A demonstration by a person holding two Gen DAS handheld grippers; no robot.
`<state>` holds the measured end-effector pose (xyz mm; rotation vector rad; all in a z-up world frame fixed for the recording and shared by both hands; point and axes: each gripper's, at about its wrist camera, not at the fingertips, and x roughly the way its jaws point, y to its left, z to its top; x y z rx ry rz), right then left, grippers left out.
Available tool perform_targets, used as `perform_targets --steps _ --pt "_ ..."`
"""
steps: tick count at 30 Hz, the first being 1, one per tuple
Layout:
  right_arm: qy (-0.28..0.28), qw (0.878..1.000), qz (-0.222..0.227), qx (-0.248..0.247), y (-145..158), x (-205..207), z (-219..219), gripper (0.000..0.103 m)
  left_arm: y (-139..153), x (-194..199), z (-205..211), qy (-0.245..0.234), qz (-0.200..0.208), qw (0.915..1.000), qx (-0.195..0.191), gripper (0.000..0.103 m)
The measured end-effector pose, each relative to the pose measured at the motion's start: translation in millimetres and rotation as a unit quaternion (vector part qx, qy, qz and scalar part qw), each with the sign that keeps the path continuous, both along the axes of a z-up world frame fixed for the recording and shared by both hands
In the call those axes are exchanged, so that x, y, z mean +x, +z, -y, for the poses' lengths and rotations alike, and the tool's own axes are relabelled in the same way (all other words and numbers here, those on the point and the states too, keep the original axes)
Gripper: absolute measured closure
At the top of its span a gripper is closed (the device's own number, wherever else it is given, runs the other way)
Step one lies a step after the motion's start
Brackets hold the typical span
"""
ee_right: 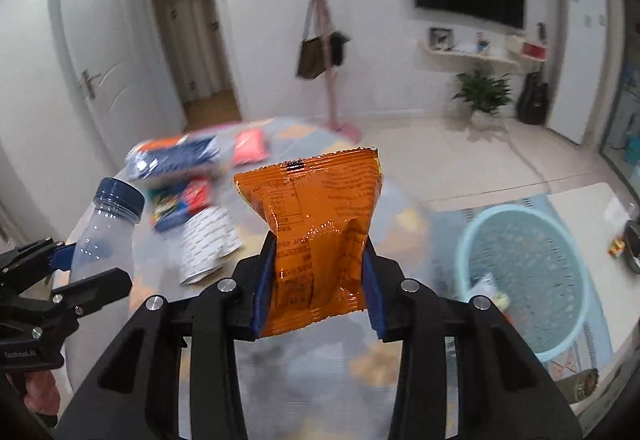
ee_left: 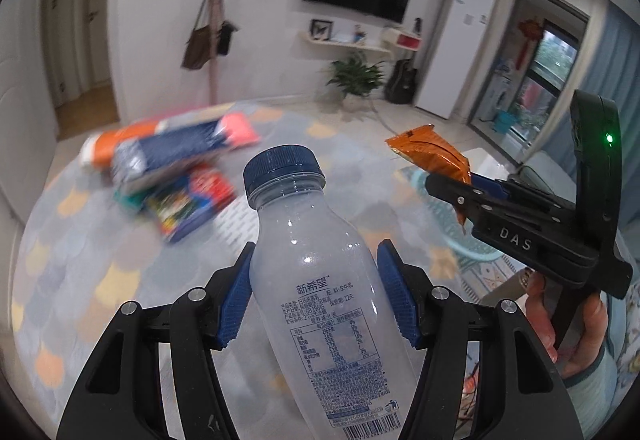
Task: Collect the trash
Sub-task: 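Drop the snack bag into the basket with the right tool while the left tool drops the water bottle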
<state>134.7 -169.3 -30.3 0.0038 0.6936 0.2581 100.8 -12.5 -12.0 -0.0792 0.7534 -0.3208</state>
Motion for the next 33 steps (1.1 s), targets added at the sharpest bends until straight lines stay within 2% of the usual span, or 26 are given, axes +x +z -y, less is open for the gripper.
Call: perform_targets --steps 7,13,17,24,29,33 --pt "-0.078 0.997 0.023 0.007 12.4 2.5 72.1 0.067 19.3 35.6 69.4 -0.058 0.028 0.9979 0.006 0.044" --pt "-0.149 0.988 0.008 0.029 -1.2 13.3 138.6 0.067 20.6 75.6 131.3 -0.100 0.028 0.9946 -0.001 0.044" --pt "-0.201 0.978 -0.019 0.053 -22.5 22.5 180.8 0.067 9.2 101.9 171.5 -0.123 0.013 0.9923 -0.003 0.044" --pt "-0.279 0.953 -0.090 0.081 -77.0 37.0 242.4 0.067 -22.5 147.3 234.5 -0.162 -0.019 0.9865 0.007 0.044" --pt "-0.299 0.943 -0.123 0.082 -104.1 49.2 259.0 0.065 -47.3 170.7 267.7 -0.181 -0.043 0.9824 0.019 0.044" --pt "-0.303 0.941 -0.131 0.078 -114.0 53.7 259.5 0.059 -57.9 179.2 278.2 -0.186 -0.057 0.9808 0.015 0.044"
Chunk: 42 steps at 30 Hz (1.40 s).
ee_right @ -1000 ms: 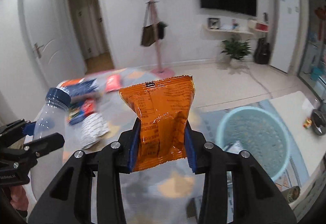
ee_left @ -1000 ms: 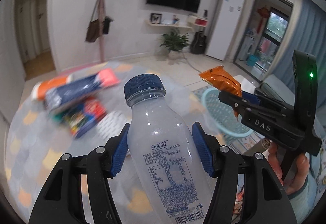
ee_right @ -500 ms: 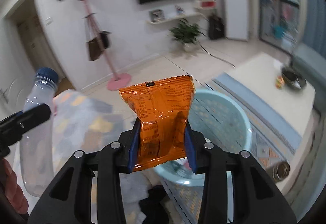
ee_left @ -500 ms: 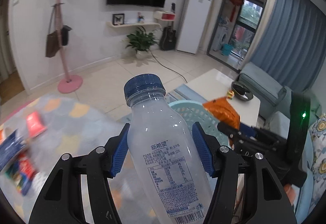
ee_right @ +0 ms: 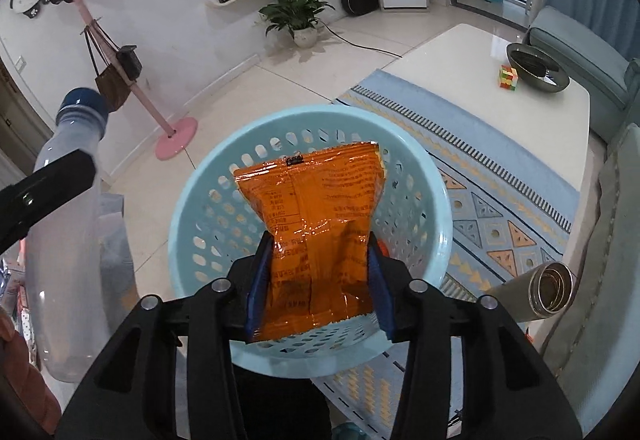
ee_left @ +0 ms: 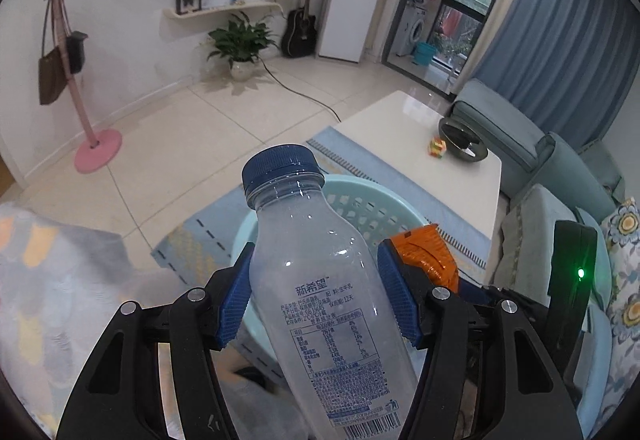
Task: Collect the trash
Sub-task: 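Drop the snack bag into the basket with the right tool while the left tool drops the water bottle, then grasp the heart-print tissue pack with the right tool while the left tool grasps the blue carton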
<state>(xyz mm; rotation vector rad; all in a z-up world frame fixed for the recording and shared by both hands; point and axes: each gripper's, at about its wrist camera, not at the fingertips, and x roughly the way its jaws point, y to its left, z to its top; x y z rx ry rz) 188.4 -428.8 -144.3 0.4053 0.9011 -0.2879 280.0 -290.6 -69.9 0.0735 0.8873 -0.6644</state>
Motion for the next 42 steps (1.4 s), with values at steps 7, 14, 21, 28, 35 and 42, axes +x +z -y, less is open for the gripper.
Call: perform_targets --steps 7,14,21,28,35,42 --pt "-0.007 1.000 -0.002 0.004 -3.0 1.1 7.4 0.044 2.2 -2.3 -13.1 0.007 0.008 0.9999 -0.010 0.034" --pt "-0.008 1.000 0.005 0.008 3.3 -4.4 6.8 0.033 17.7 -17.4 -43.4 0.025 0.018 0.9991 -0.028 0.034" --pt "-0.011 1.000 0.005 0.004 9.2 -8.7 -0.9 0.024 34.9 -35.7 -81.3 0.049 0.035 0.9975 -0.036 0.034" --pt "0.017 0.999 0.042 0.000 38.0 -18.1 -36.9 0.024 57.2 -59.4 -141.1 0.089 0.068 0.9925 -0.047 0.034" --pt "0.091 0.991 0.098 -0.022 85.5 -18.2 -111.6 0.024 79.4 -79.3 -224.4 0.158 0.103 0.9812 -0.043 0.034" --pt "0.190 0.974 0.122 -0.026 108.9 -11.2 -204.0 0.024 89.2 -85.5 -315.9 0.229 0.122 0.9656 -0.019 0.025"
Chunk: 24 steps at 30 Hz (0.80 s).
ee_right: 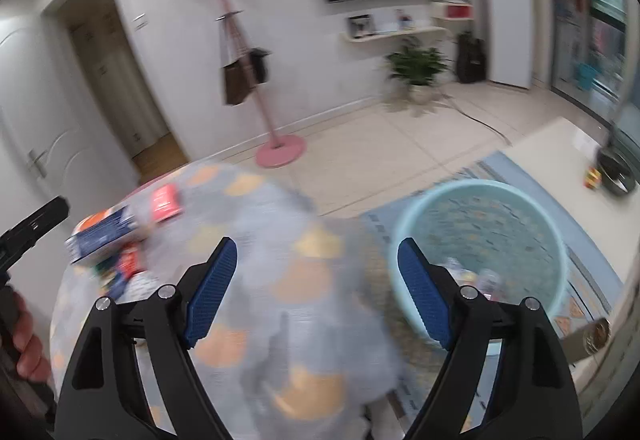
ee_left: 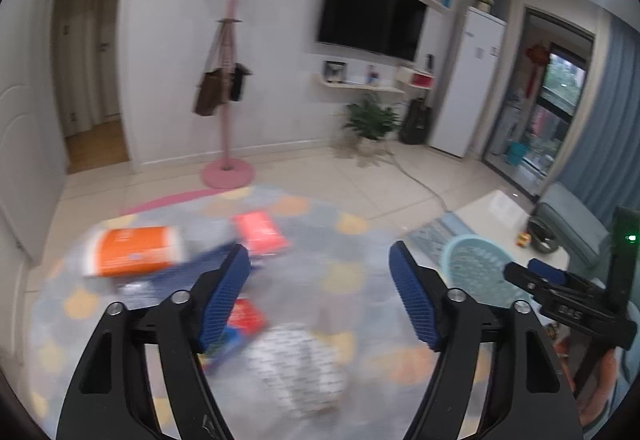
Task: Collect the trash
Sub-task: 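Grasp the heart-print tissue pack with the right tool while the left tool grasps the blue carton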
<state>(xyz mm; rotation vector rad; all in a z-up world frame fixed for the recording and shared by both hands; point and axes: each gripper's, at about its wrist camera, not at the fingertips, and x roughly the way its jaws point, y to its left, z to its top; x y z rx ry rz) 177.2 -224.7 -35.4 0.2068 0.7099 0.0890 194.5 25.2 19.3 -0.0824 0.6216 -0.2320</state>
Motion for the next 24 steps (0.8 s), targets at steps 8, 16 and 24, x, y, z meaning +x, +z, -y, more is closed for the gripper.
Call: perform_targets --steps 8,16,24 --pt "0.117 0.993 -0.013 -0.016 -11.4 6.6 -105.2 0.024 -28.8 9.7 -65.6 0.024 -0.023 0.9963 0.080 0.020" --pt "0.206 0.976 -0.043 -0.047 -50.0 12.6 -183.6 0.024 -57.8 32.5 -77.1 0.006 -0.036 0.9897 0.138 0.017" --pt "0.221 0.969 -0.089 -0.058 -75.5 24.6 -192.9 0.024 -71.5 41.9 -64.4 -0.044 -0.063 0.9814 0.176 0.019"
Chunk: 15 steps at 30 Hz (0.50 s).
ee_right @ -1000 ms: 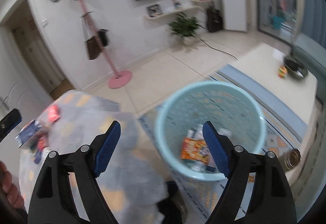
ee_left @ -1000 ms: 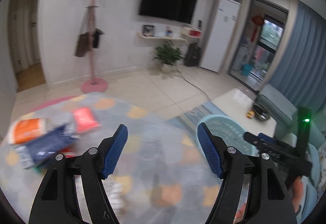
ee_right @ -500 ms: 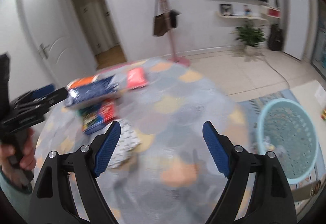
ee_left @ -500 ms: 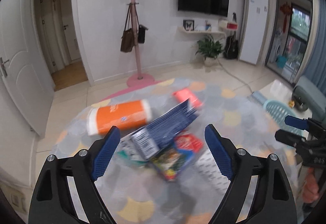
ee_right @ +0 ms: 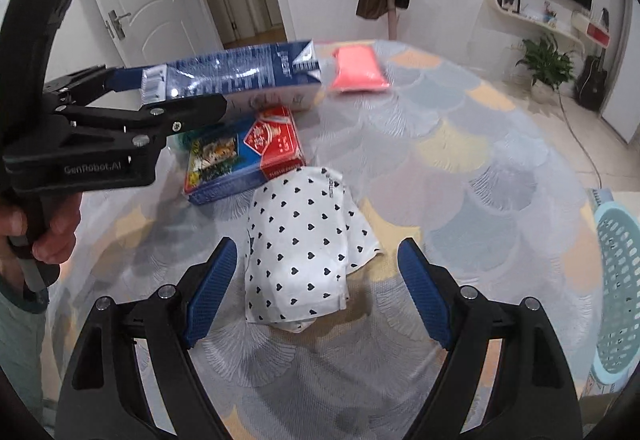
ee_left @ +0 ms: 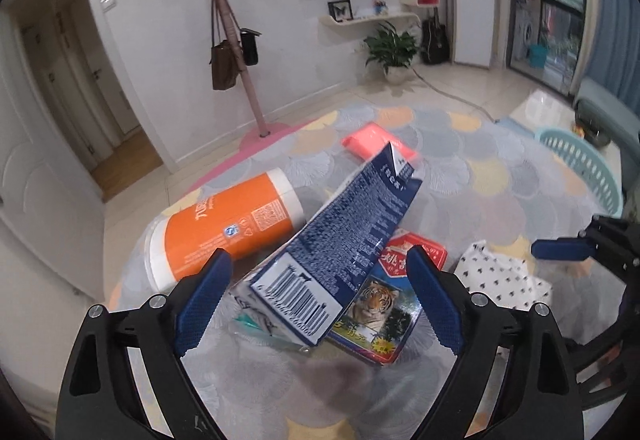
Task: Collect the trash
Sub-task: 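Grasp the heart-print tissue pack with the right tool while the left tool grasps the blue carton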
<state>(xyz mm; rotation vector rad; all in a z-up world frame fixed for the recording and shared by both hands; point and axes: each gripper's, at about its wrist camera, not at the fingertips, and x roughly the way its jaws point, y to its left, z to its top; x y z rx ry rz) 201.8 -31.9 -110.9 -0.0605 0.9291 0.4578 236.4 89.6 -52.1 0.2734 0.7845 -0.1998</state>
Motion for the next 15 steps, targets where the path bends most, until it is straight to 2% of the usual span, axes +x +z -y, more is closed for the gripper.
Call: perform_targets --steps 3,5,6,7,9,13,15 --pt "-0.005 1.000 -0.002 -0.015 -2.7 -0.1 -4.4 0.025 -5.7 3.1 7.8 0.004 -0.018 0.9997 0.018 0.043" --pt "-0.005 0.999 0.007 -0.034 -3.8 -2.5 -10.2 0.033 -8.4 0.9 10.7 0.007 -0.018 0.9994 0.027 0.051" --pt "-0.002 0.999 0.013 -0.042 -3.6 -4.9 -12.9 0.042 -8.4 -0.7 11.6 0.007 -0.019 0.9994 0.028 0.057" --pt "0.004 0.999 0.016 -0.042 -3.0 -7.0 -14.8 0.054 -8.1 -2.9 11.4 0.010 -0.018 0.9994 0.027 0.059" --pt "0.015 0.999 0.020 -0.038 -1.8 -11.5 -16.3 0.065 -4.7 -10.0 10.3 0.015 -0.009 0.9997 0.019 0.061" --pt "0.021 0.999 0.024 -0.021 1.5 -16.3 -11.1 0.079 5.9 -28.1 6.0 0.016 0.002 0.9996 -0.023 0.062" --pt "0.024 0.999 0.025 -0.003 4.8 -19.9 -5.4 0.083 13.9 -42.2 0.5 0.023 0.003 0.9980 -0.059 0.062"
